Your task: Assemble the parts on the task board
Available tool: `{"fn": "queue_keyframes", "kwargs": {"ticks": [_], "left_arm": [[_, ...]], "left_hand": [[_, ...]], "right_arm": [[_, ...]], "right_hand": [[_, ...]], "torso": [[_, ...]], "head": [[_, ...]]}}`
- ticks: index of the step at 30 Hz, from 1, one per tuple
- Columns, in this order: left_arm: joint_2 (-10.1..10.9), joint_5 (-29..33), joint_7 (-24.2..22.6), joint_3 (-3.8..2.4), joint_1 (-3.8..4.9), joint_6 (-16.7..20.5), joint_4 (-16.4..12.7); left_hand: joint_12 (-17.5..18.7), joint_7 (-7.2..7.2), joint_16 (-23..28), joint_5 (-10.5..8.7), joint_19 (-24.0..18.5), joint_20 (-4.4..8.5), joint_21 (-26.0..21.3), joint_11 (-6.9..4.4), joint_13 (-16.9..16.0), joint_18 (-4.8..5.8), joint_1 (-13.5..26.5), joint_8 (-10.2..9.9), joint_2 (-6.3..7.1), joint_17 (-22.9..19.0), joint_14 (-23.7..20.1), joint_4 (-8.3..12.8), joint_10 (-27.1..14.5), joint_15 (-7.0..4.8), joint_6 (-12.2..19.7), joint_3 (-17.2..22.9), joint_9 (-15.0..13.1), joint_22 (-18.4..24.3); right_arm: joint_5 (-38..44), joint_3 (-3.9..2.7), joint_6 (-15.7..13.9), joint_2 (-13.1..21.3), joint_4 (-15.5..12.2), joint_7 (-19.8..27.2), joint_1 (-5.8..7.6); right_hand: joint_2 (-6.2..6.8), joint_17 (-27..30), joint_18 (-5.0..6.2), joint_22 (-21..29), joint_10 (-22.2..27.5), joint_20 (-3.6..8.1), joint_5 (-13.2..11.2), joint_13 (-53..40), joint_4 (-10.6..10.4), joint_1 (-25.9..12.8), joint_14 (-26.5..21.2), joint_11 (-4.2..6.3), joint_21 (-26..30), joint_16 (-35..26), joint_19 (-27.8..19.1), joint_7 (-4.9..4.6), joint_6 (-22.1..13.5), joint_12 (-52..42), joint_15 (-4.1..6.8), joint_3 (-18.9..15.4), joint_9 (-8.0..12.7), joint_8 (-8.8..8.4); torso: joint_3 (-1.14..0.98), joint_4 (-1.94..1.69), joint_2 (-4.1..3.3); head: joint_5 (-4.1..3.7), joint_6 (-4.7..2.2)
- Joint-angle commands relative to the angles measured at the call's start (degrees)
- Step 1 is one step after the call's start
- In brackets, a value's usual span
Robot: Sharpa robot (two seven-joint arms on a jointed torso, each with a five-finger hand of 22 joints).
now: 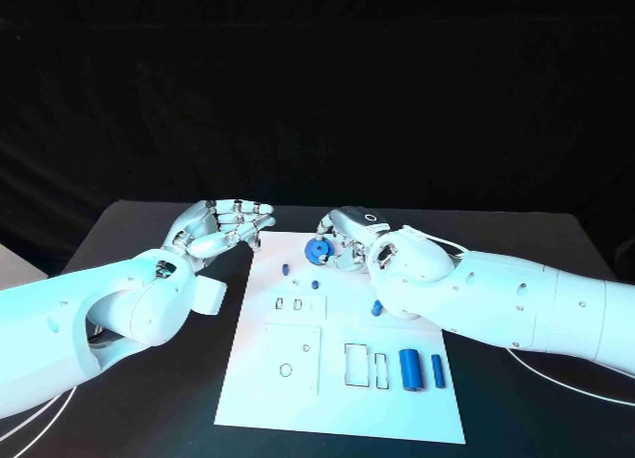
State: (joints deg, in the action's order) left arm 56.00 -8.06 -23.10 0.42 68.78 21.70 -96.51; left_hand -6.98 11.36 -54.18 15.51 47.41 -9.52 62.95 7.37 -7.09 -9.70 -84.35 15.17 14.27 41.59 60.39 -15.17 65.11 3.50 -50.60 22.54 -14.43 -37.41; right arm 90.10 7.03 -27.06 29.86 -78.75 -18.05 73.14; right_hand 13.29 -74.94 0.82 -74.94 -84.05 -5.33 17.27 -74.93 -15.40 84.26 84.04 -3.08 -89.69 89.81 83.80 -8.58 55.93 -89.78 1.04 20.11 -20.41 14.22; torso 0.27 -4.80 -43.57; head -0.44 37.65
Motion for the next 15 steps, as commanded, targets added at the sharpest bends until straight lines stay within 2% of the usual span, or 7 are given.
{"fn": "queue_keyframes", "kwargs": {"ticks": [1, 3, 7, 15], "left_arm": [[-0.17, 0.21, -0.17, -0.04, 0.07, -1.02, -0.15], [-0.19, 0.21, -0.16, -0.04, 0.07, -1.04, -0.15], [-0.24, 0.19, -0.15, -0.04, 0.07, -1.05, -0.14], [-0.27, 0.19, -0.14, -0.04, 0.07, -1.06, -0.14]], "left_hand": [[-0.3, -0.12, -0.24, -0.22, -0.42, 0.08, 0.25, 0.03, -0.05, -0.79, -0.14, -0.11, -0.38, -0.05, -0.29, -0.08, -0.28, 0.02, 0.29, 0.31, -0.09, -0.09], [-0.3, -0.12, -0.24, -0.22, -0.42, 0.08, 0.25, 0.03, -0.05, -0.79, -0.14, -0.11, -0.38, -0.05, -0.29, -0.08, -0.28, 0.02, 0.29, 0.31, -0.09, -0.09], [-0.3, -0.12, -0.24, -0.22, -0.42, 0.08, 0.25, 0.03, -0.05, -0.79, -0.14, -0.11, -0.38, -0.05, -0.29, -0.08, -0.28, 0.02, 0.29, 0.31, -0.09, -0.09], [-0.3, -0.12, -0.24, -0.22, -0.42, 0.08, 0.25, 0.03, -0.05, -0.79, -0.14, -0.11, -0.38, -0.05, -0.29, -0.08, -0.28, 0.02, 0.29, 0.31, -0.09, -0.09]], "right_arm": [[3.02, 0.01, -0.33, -0.7, 0.81, -0.6, -0.28], [3.13, 0.01, -0.16, -1.13, 1.24, -0.61, -0.43], [3.28, 0.03, 0.5, -1.88, 2.07, -0.64, -0.78], [3.38, 0.11, 1.41, -2.78, 3.78, -0.66, -1.18]], "right_hand": [[0.12, -15.06, -0.82, -15.06, -5.95, 0.42, 0.02, -15.07, 0.1, -0.48, 5.96, 0.36, -0.31, 0.19, 6.2, 1.36, 1.92, -0.22, 0.24, 0.4, -0.04, 0.23], [0.12, -15.06, -0.82, -15.06, -5.95, 0.42, 0.02, -15.07, 0.1, -0.48, 5.96, 0.36, -0.31, 0.19, 6.2, 1.36, 1.92, -0.22, 0.24, 0.4, -0.04, 0.23], [0.23, -15.06, -0.82, -15.06, -5.95, 0.43, -0.06, -15.07, 0.11, -0.62, 5.96, 0.36, -0.31, 0.19, 6.2, 1.35, 1.87, -0.22, 0.25, 0.42, -0.02, 0.18], [0.43, -15.06, -0.82, -15.06, -5.95, 0.46, -0.28, -15.07, 0.07, -0.97, 5.96, 0.32, -0.31, 0.19, 6.2, 1.31, 1.79, -0.22, 0.26, 0.44, 0.03, 0.09]], "torso": [[0.02, -0.11, -0.09], [0.03, -0.21, -0.18], [0.05, -0.16, -0.08], [0.08, -0.14, -0.01]], "head": [[0.12, 0.14], [0.04, 0.24], [0.47, 0.27], [0.71, 0.46]]}}
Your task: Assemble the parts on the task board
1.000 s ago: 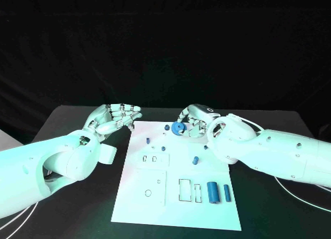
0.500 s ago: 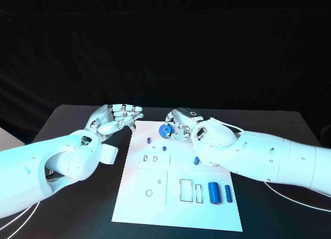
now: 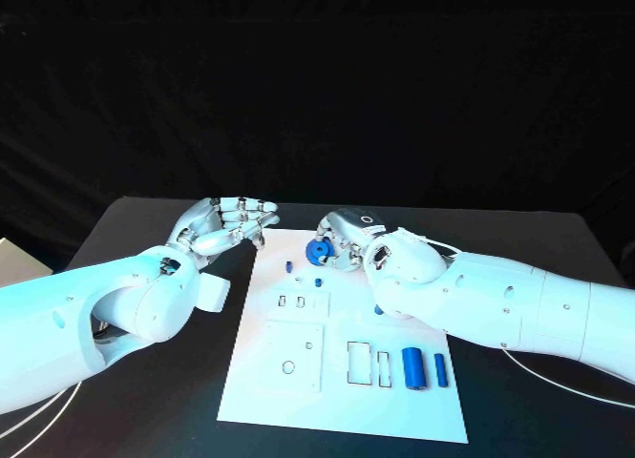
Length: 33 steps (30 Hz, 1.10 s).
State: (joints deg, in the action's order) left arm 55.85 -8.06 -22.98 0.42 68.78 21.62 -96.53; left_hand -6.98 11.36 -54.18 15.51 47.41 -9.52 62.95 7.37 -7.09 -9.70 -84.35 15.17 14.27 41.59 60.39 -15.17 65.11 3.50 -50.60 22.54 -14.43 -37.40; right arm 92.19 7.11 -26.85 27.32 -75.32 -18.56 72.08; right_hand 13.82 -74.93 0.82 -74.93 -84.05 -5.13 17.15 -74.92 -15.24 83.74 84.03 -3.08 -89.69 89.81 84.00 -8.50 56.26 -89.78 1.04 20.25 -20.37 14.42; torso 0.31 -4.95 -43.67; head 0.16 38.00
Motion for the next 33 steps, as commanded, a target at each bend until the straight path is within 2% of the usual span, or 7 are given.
{"fn": "queue_keyframes", "kwargs": {"ticks": [1, 18, 23, 26, 29, 31, 33], "left_arm": [[-0.12, 0.18, -0.26, -0.04, 0.07, -0.98, -0.11], [-0.08, 0.18, -0.18, -0.04, 0.07, -1.01, -0.12], [-0.07, 0.18, -0.15, -0.04, 0.07, -1.02, -0.12], [-0.06, 0.18, -0.13, -0.04, 0.07, -1.01, -0.12], [-0.04, 0.18, -0.11, -0.04, 0.07, -0.98, -0.13], [-0.04, 0.18, -0.1, -0.04, 0.07, -0.97, -0.13], [-0.02, 0.18, -0.09, -0.04, 0.07, -0.96, -0.13]], "left_hand": [[-0.3, -0.12, -0.24, -0.22, -0.42, 0.08, 0.25, 0.03, -0.06, -0.79, -0.14, -0.11, -0.38, -0.05, -0.29, -0.08, -0.28, 0.02, 0.29, 0.31, -0.09, -0.09], [-0.3, -0.12, -0.24, -0.22, -0.42, 0.08, 0.25, 0.03, -0.06, -0.79, -0.14, -0.11, -0.38, -0.05, -0.29, -0.08, -0.28, 0.02, 0.29, 0.31, -0.09, -0.09], [-0.3, -0.12, -0.24, -0.22, -0.42, 0.08, 0.25, 0.03, -0.06, -0.79, -0.14, -0.11, -0.38, -0.05, -0.29, -0.08, -0.28, 0.02, 0.29, 0.31, -0.09, -0.09], [-0.39, -0.09, -0.38, -0.25, -0.58, 0.06, 0.46, 0.06, -0.13, -0.8, -0.18, -0.08, -0.36, -0.13, -0.38, 0.01, -0.39, 0.03, 0.36, 0.41, -0.18, -0.22], [-0.39, -0.09, -0.38, -0.25, -0.58, 0.06, 0.46, 0.06, -0.13, -0.8, -0.18, -0.08, -0.36, -0.13, -0.38, 0.01, -0.39, 0.03, 0.36, 0.41, -0.18, -0.22], [-0.39, -0.09, -0.38, -0.25, -0.58, 0.06, 0.46, 0.06, -0.13, -0.8, -0.18, -0.08, -0.36, -0.13, -0.38, 0.01, -0.39, 0.03, 0.36, 0.41, -0.18, -0.22], [-0.39, -0.07, -0.4, -0.26, -0.61, 0.06, 0.49, 0.07, -0.13, -0.8, -0.16, -0.09, -0.35, -0.14, -0.39, 0.01, -0.41, 0.04, 0.38, 0.41, -0.19, -0.23]], "right_arm": [[1.28, 0.04, 1.32, -0.32, 0.49, -0.15, -0.16], [1.39, 0.22, 2.39, -1.59, 2.79, -0.69, -0.41], [0.88, 0.26, 2.03, -1.89, 3.21, -0.19, -0.45], [0.43, 0.27, 2.02, -1.99, 3.26, 0.27, -0.46], [-0.35, 0.28, 2.53, -2.0, 3.3, 0.77, -0.46], [-0.87, 0.29, 2.96, -1.95, 3.29, 1.13, -0.46], [-1.23, 0.29, 3.33, -1.86, 3.26, 1.36, -0.46]], "right_hand": [[-0.11, -15.07, -0.82, -15.07, -5.95, 0.26, -0.15, -15.08, -0.08, -0.45, 5.97, 0.33, -0.31, 0.19, 6.0, 1.23, 1.46, -0.22, 0.27, 0.3, -0.02, -0.11], [0.58, -15.07, -0.82, -15.07, -5.95, 0.18, -1.2, -15.08, -0.16, -1.65, 5.97, 0.05, -0.31, 0.19, 6.0, 0.88, 0.5, -0.22, 0.08, 0.21, 0.29, -0.85], [1.32, -15.07, -0.82, -15.07, -5.95, -0.81, -5.39, -15.08, -0.78, -3.76, 5.97, -1.19, -0.31, 0.19, 6.0, -0.52, -3.55, -0.22, -1.15, -2.05, 1.33, -3.58], [1.21, -15.07, -0.82, -15.07, -5.95, -1.19, -5.87, -15.08, -1.05, -4.7, 5.97, -1.53, -0.31, 0.19, 6.0, -0.85, -4.36, -0.22, -1.47, -3.45, 1.56, -4.33], [0.32, -15.07, -0.82, -15.07, -5.95, -1.53, -7.13, -15.08, -1.36, -7.23, 5.97, -1.74, -0.31, 0.19, 6.0, -1.01, -4.42, -0.22, -1.72, -6.13, 1.64, -4.84], [-1.53, -15.07, -0.82, -15.07, -5.95, -1.64, -4.71, -15.08, -1.52, -11.69, 5.97, -1.87, -0.31, 0.19, 6.0, -1.02, -4.36, -0.22, -1.75, -7.9, 1.68, -5.19], [-2.44, -15.07, -0.82, -15.07, -5.95, -1.65, -4.01, -15.08, -1.6, -14.67, 5.97, -1.78, -0.31, 0.19, 6.0, -1.02, -4.08, -0.22, -1.78, -8.55, 1.66, -5.31]], "torso": [[0.02, 0.02, 0.09], [-0.04, 0.13, 0.09], [-0.03, 0.08, 0.08], [-0.03, 0.13, 0.08], [-0.03, 0.15, 0.07], [-0.03, 0.14, 0.08], [-0.03, 0.12, 0.1]], "head": [[0.16, 0.18], [0.3, 0.01], [0.25, -0.03], [0.3, -0.11], [0.33, -0.14], [0.32, -0.14], [0.34, -0.13]]}}
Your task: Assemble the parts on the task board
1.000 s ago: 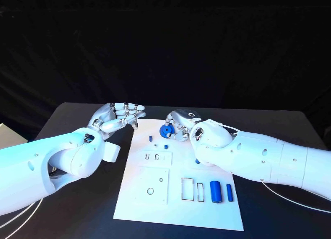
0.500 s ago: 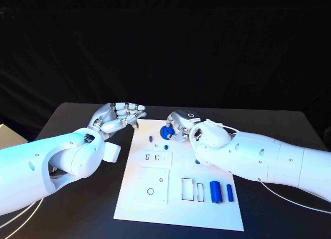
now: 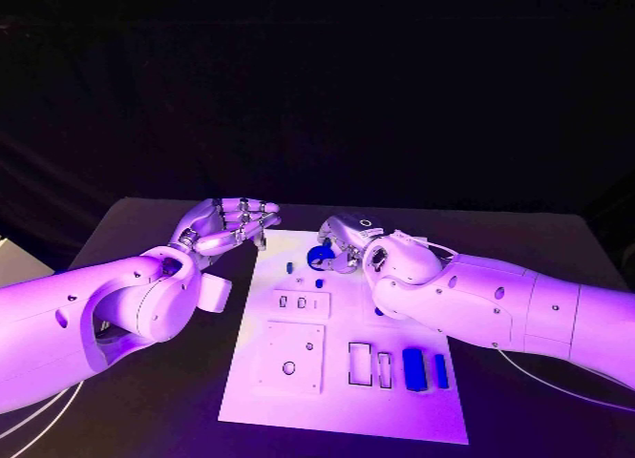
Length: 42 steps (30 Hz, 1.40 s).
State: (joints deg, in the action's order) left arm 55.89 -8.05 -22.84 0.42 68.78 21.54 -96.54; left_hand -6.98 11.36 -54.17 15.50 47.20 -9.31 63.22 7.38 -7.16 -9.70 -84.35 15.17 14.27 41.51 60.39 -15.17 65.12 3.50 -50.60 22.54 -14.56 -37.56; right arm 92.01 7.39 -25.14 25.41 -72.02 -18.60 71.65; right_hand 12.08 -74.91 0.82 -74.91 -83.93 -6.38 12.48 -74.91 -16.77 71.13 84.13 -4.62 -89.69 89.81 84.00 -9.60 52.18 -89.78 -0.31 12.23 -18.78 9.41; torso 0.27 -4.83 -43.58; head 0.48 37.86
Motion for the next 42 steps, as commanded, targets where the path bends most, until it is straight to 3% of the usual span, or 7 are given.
{"fn": "queue_keyframes", "kwargs": {"ticks": [1, 12, 22, 32, 37, 39, 42], "left_arm": [[-0.05, 0.18, -0.22, -0.04, 0.07, -0.87, -0.12], [0.09, 0.18, -0.2, -0.04, 0.07, -0.77, -0.17], [0.25, 0.2, -0.35, -0.04, 0.07, -0.71, 0.27], [-0.16, 0.43, -0.48, -0.03, 0.06, -0.98, 0.8], [-0.35, 0.47, -0.52, -0.03, 0.05, -1.17, 1.01], [-0.5, 0.48, -0.53, -0.03, 0.05, -1.22, 1.18], [-0.66, 0.48, -0.53, -0.02, 0.04, -1.3, 1.33]], "left_hand": [[-0.39, -0.07, -0.4, -0.26, -0.39, -0.16, 0.22, 0.07, -0.06, -0.79, -0.16, -0.09, -0.35, -0.06, -0.39, 0.01, -0.42, 0.04, 0.38, 0.41, -0.05, -0.07], [-0.39, -0.07, -0.4, -0.26, -0.39, -0.16, 0.22, 0.07, -0.06, -0.79, -0.16, -0.09, -0.35, -0.06, -0.39, 0.01, -0.42, 0.04, 0.38, 0.41, -0.05, -0.07], [-0.39, -0.05, -0.43, -0.26, -0.43, -0.16, 0.27, 0.09, -0.06, -0.79, -0.16, -0.11, -0.34, -0.08, -0.42, 0.02, -0.49, 0.05, 0.45, 0.43, -0.06, -0.1], [-0.42, -0.04, -0.46, -0.25, -0.49, -0.18, 0.34, 0.11, -0.08, -0.79, -0.18, -0.12, -0.38, -0.12, -0.46, 0.05, -0.55, 0.07, 0.5, 0.5, -0.08, -0.14], [-0.42, -0.04, -0.46, -0.25, -0.49, -0.18, 0.34, 0.11, -0.08, -0.79, -0.18, -0.12, -0.38, -0.12, -0.46, 0.05, -0.55, 0.07, 0.5, 0.5, -0.08, -0.14], [-0.42, -0.04, -0.46, -0.25, -0.49, -0.18, 0.34, 0.11, -0.08, -0.79, -0.18, -0.12, -0.38, -0.12, -0.46, 0.05, -0.55, 0.07, 0.5, 0.5, -0.08, -0.14], [-0.45, -0.04, -0.49, -0.25, -0.53, -0.19, 0.38, 0.11, -0.1, -0.79, -0.17, -0.1, -0.36, -0.14, -0.49, 0.06, -0.55, 0.08, 0.5, 0.5, -0.11, -0.16]], "right_arm": [[-1.24, 0.02, 1.9, 0.12, -0.06, 1.51, -0.03], [-1.96, 0.12, 2.4, 1.38, -0.51, 1.67, -0.06], [-7.87, -0.36, -13.92, 8.32, -5.45, 8.92, 0.19], [-29.01, -0.78, -4.58, 20.29, -11.17, 19.4, 2.45], [-33.6, -0.76, -0.01, 24.79, -11.28, 23.73, 2.56], [-35.22, -0.7, 1.23, 26.17, -11.01, 24.58, 2.48], [-35.49, -0.63, 2.13, 27.63, -10.47, 24.9, 2.13]], "right_hand": [[-0.99, -15.09, -0.82, -15.09, -6.07, -0.38, 0.78, -15.09, -0.13, -3.22, 5.87, -0.21, -0.31, 0.19, 6.0, 0.09, 0.13, -0.22, -0.43, -0.68, 0.07, -0.34], [-2.22, -15.09, -0.82, -15.09, -6.07, -0.04, 2.31, -15.09, 0.11, -4.92, 5.87, 0.36, -0.31, 0.19, 6.0, 0.8, 2.24, -0.22, 0.05, 0.64, -0.33, 0.39], [-0.7, -15.09, -0.82, -15.09, -6.07, 0.05, 1.25, -15.09, 0.49, -1.11, 5.87, 0.16, -0.31, 0.19, 6.0, 0.46, 1.09, -0.22, -0.03, 1.95, -0.02, -0.68], [-0.07, -15.09, -0.82, -15.09, -5.94, -0.16, -0.32, -14.95, 2.35, 5.29, 5.87, -0.08, -0.31, 0.19, 6.0, 0.19, 1.08, -0.08, -0.22, 3.99, 0.07, -1.37], [1.14, -15.09, -0.62, -14.51, -5.13, -0.13, 0.46, -14.16, 4.6, 9.27, 5.87, -0.08, 0.33, 0.19, 5.55, 0.25, 1.27, 0.79, -0.11, 4.43, 0.08, -1.59], [1.48, -15.09, -0.57, -14.37, -5.18, 0.38, 1.35, -14.21, 5.67, 11.25, 5.87, 0.83, 0.5, 0.19, 5.44, 1.4, 1.91, 0.73, 0.68, 5.06, 0.01, -1.43], [1.76, -15.09, -0.6, -14.46, -5.22, 0.84, 2.16, -14.25, 6.18, 12.06, 5.87, 1.14, 0.4, 0.19, 5.51, 1.57, 2.02, 0.7, 1.05, 5.52, 0.07, -1.55]], "torso": [[0.0, 0.0, 0.01], [-0.03, 0.07, 0.01], [-0.1, 0.67, 0.32], [-0.16, 1.68, 0.89], [-0.5, 2.07, 0.91], [-0.61, 2.16, 0.93], [-0.75, 2.2, 0.97]], "head": [[0.02, 0.01], [0.19, 0.01], [-0.19, -0.47], [-1.35, -0.69], [-1.51, -0.43], [-1.59, -0.28], [-1.78, -0.16]]}}
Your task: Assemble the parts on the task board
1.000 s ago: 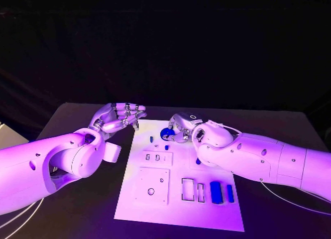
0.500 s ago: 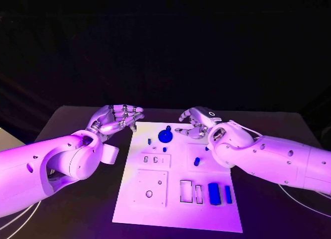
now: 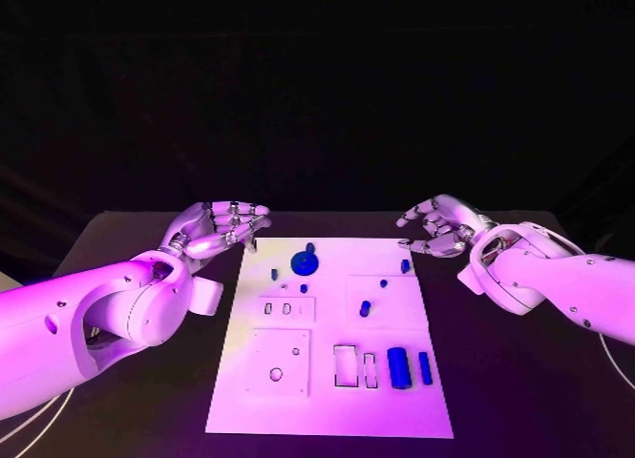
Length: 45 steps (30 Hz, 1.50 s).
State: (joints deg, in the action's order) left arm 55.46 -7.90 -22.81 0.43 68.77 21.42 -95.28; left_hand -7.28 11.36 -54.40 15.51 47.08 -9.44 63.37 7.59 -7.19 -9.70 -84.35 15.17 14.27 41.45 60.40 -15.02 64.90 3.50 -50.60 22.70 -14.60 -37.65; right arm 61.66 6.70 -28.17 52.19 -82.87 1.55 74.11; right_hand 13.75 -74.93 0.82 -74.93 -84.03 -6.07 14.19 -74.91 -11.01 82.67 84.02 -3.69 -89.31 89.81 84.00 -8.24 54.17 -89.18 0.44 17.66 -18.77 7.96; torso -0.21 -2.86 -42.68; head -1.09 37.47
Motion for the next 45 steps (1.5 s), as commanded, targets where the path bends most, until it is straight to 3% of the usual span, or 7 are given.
{"fn": "queue_keyframes", "kwargs": {"ticks": [1, 10, 14, 22, 36, 40, 45], "left_arm": [[-0.27, 0.33, -0.57, -0.03, 0.05, -1.22, 0.1], [-0.4, 0.34, -0.56, -0.02, 0.04, -1.41, 0.38], [-0.35, 0.34, -0.55, -0.02, 0.04, -1.43, 0.41], [-0.25, 0.32, -0.52, -0.02, 0.03, -1.47, 0.4], [-0.05, 0.26, -0.43, -0.02, 0.03, -1.39, 0.41], [-0.01, 0.25, -0.38, -0.02, 0.03, -1.37, 0.42], [0.05, 0.22, -0.33, -0.02, 0.03, -1.35, 0.39]], "left_hand": [[-0.15, -0.04, -0.26, -0.25, -0.42, -0.06, 0.23, -0.11, -0.07, -0.79, -0.17, -0.1, -0.36, -0.07, -0.49, -0.1, -0.33, 0.08, 0.5, 0.35, -0.07, -0.08], [-0.15, -0.04, -0.26, -0.25, -0.42, -0.06, 0.23, -0.11, -0.07, -0.79, -0.17, -0.1, -0.36, -0.07, -0.49, -0.1, -0.33, 0.08, 0.5, 0.35, -0.07, -0.08], [-0.21, -0.06, -0.3, -0.26, -0.47, -0.07, 0.28, -0.12, -0.1, -0.79, -0.19, -0.07, -0.35, -0.1, -0.53, -0.06, -0.31, 0.08, 0.48, 0.37, -0.1, -0.1], [-0.21, -0.06, -0.3, -0.26, -0.47, -0.07, 0.28, -0.12, -0.1, -0.79, -0.19, -0.07, -0.35, -0.1, -0.53, -0.06, -0.31, 0.08, 0.48, 0.37, -0.1, -0.1], [-0.21, -0.06, -0.3, -0.26, -0.47, -0.07, 0.28, -0.12, -0.1, -0.79, -0.19, -0.07, -0.35, -0.1, -0.53, -0.06, -0.31, 0.08, 0.48, 0.37, -0.1, -0.1], [-0.21, -0.06, -0.3, -0.26, -0.47, -0.07, 0.28, -0.12, -0.1, -0.79, -0.19, -0.07, -0.35, -0.1, -0.53, -0.06, -0.31, 0.08, 0.48, 0.37, -0.1, -0.1], [-0.21, -0.06, -0.3, -0.26, -0.47, -0.07, 0.28, -0.12, -0.1, -0.79, -0.19, -0.07, -0.35, -0.1, -0.53, -0.06, -0.31, 0.08, 0.48, 0.37, -0.1, -0.1]], "right_arm": [[-4.78, 0.08, 5.36, 1.14, 0.61, 4.71, -0.48], [0.93, 0.19, 6.3, 1.28, 3.15, 3.59, -2.49], [2.29, 0.2, 6.1, 0.61, 4.07, 2.96, -3.23], [3.3, 0.2, 5.96, -0.64, 5.59, 2.31, -4.25], [3.22, 0.2, 6.39, -1.48, 6.43, 1.27, -4.95], [3.01, 0.2, 6.56, -1.76, 6.59, 1.08, -5.05], [2.93, 0.2, 6.77, -2.13, 6.74, 0.87, -5.28]], "right_hand": [[0.23, -15.07, -0.64, -14.54, -5.19, 0.57, 0.68, -14.32, 0.49, 0.58, 5.98, 0.17, -0.1, 0.19, 5.6, 0.16, -0.02, 0.03, 0.3, 0.12, 0.09, -0.17], [0.93, -15.07, -0.8, -15.0, -5.33, 0.53, 1.12, -14.47, 0.74, 0.65, 5.98, -0.16, -0.61, 0.19, 5.95, -0.33, -0.19, -0.13, 0.02, 0.03, 0.17, -0.41], [1.06, -15.07, -0.82, -15.07, -5.38, 0.3, 2.46, -14.51, 1.07, 1.09, 5.98, -0.42, -0.69, 0.19, 6.0, -0.6, -0.18, -0.18, -0.28, 0.44, 0.23, -0.56], [1.03, -15.07, -0.82, -15.07, -5.53, 0.25, 2.69, -14.66, 1.11, 1.15, 5.98, -0.46, -0.69, 0.19, 6.0, -0.65, -0.15, -0.35, -0.33, 0.56, 0.23, -0.58], [0.71, -15.07, -0.82, -15.07, -5.97, 0.05, 2.9, -15.09, 0.77, 0.61, 5.98, -0.57, -0.69, 0.19, 6.0, -0.73, 0.79, -0.82, -0.5, 0.96, 0.12, -0.25], [-0.08, -15.07, -0.82, -15.07, -5.97, 0.14, 2.59, -15.09, 0.62, 0.44, 5.98, -0.27, -0.69, 0.19, 6.0, -0.31, 2.95, -0.82, -0.25, 2.31, -0.16, 0.72], [-0.12, -15.07, -0.82, -15.07, -5.97, 0.51, 2.44, -15.09, 0.48, -0.02, 5.98, 0.14, -0.69, 0.19, 6.0, 0.23, 4.24, -0.82, 0.27, 2.9, -0.33, 1.34]], "torso": [[-0.18, 0.18, 0.05], [-0.11, -0.12, -0.07], [-0.31, -0.24, -0.2], [-0.28, -0.33, -0.23], [-0.3, -0.2, -0.16], [-0.3, -0.2, -0.11], [-0.3, -0.19, -0.11]], "head": [[-0.3, 0.31], [-0.4, 1.01], [-0.3, 1.08], [0.07, 1.43], [0.3, 1.59], [0.12, 1.74], [0.15, 1.9]]}}
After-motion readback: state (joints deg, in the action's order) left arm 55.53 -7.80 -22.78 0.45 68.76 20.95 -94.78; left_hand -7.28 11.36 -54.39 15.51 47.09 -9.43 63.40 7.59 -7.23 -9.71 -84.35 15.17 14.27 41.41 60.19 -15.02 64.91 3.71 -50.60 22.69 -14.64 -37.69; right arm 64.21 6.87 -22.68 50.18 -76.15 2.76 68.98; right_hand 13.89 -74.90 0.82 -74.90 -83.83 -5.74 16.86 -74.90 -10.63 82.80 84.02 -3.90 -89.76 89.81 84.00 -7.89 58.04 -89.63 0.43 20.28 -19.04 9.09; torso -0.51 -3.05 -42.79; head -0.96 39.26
